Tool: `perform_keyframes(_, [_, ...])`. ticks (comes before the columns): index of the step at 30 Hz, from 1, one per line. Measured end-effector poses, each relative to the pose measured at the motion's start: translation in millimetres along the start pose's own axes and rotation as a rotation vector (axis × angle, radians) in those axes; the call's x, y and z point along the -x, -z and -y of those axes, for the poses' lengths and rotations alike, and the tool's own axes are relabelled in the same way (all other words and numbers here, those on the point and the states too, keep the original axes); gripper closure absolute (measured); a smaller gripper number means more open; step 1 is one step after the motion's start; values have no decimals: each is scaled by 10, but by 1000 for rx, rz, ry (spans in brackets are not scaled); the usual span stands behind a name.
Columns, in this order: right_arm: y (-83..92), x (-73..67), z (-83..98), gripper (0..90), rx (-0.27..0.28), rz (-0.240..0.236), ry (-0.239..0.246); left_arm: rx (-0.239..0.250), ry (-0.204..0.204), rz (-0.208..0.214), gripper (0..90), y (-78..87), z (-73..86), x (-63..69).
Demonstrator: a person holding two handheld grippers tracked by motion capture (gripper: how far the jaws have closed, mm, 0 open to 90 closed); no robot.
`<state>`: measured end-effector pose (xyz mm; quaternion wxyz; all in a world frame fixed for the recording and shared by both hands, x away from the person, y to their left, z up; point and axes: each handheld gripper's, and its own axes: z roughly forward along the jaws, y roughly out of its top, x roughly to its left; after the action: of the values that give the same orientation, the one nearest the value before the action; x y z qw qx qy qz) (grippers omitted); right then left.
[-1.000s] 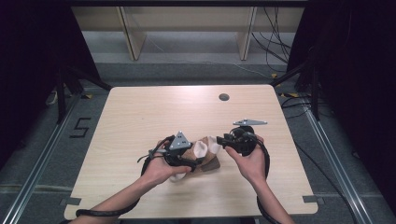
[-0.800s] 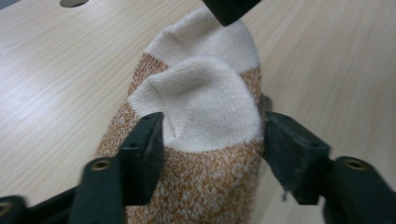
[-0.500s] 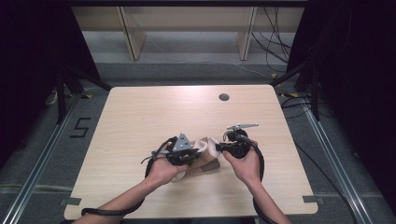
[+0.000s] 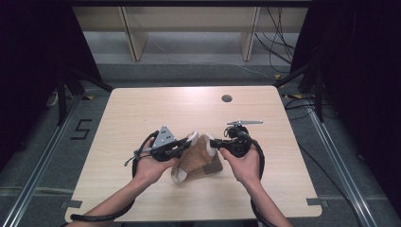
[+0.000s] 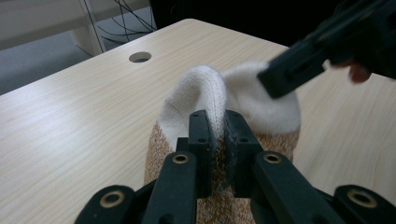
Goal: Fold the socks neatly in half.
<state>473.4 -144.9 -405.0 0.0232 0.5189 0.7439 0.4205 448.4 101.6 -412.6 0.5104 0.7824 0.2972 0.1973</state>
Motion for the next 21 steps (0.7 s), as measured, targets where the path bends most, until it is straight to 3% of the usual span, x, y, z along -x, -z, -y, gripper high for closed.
perform_keyframes(1, [-40, 51, 39, 834, -30, 25, -29, -3, -12, 4, 819, -27, 8, 18])
perform_keyframes(3, [-125, 154, 113, 833, -43, 55, -1, -8, -21, 18, 817, -116, 33, 58])
perform_keyframes(4, [-149, 181, 141, 832, -57, 99, 16, -12, -25, 23, 816, -167, 46, 83])
perform_keyframes(5, [-162, 196, 165, 831, -67, 148, -3, -16, -27, 35, 816, -224, 61, 109])
perform_keyframes(6, [-180, 235, 185, 831, -64, 169, 20, -24, -24, 45, 816, -275, 73, 141])
perform_keyframes(7, [-185, 258, 197, 831, -65, 174, 15, -32, -32, 49, 816, -325, 83, 171])
perform_keyframes(8, [-191, 292, 209, 829, -72, 170, 43, -41, -45, 55, 816, -377, 94, 196])
perform_keyframes(9, [-204, 296, 230, 827, -87, 169, 1, -45, -46, 59, 816, -429, 108, 220])
perform_keyframes(10, [-224, 321, 249, 822, -88, 175, 19, -52, -50, 64, 816, -475, 122, 244])
perform_keyframes(11, [-233, 310, 259, 808, -105, 181, -2, -55, -57, 74, 815, -519, 140, 268])
perform_keyframes(13, [-246, 307, 266, 728, -107, 196, 38, -80, -76, 87, 814, -578, 173, 314])
perform_keyframes(15, [-173, 261, 219, 632, -87, 210, 37, -86, -81, 94, 811, -621, 210, 341])
perform_keyframes(19, [0, 97, 50, 586, 57, 159, 111, -100, -100, 104, 806, -658, 244, 370])
perform_keyframes(21, [-3, 4, -6, 567, 32, 137, 98, -93, -99, 108, 804, -673, 256, 387])
